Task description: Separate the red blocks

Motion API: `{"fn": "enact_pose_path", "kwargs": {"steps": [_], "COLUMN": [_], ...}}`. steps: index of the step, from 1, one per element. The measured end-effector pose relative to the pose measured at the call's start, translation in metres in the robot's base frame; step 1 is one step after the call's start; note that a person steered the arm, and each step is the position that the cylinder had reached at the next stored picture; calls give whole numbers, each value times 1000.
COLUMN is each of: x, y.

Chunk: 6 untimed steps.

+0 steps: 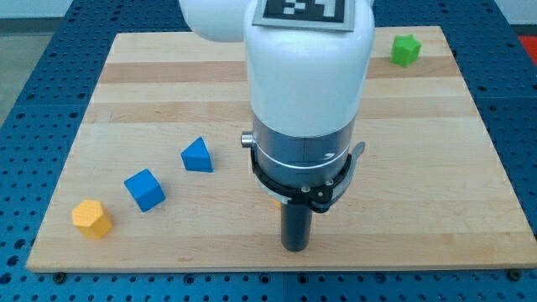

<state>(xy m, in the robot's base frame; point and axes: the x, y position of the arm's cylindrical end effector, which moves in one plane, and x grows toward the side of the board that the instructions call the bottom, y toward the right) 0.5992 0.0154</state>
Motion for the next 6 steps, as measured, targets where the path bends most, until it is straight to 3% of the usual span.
{"fn": "enact_pose_path", "kwargs": {"steps": [1, 3, 4, 6], "x": [-26, -192, -223, -206], "y": [0, 16, 19, 14]}}
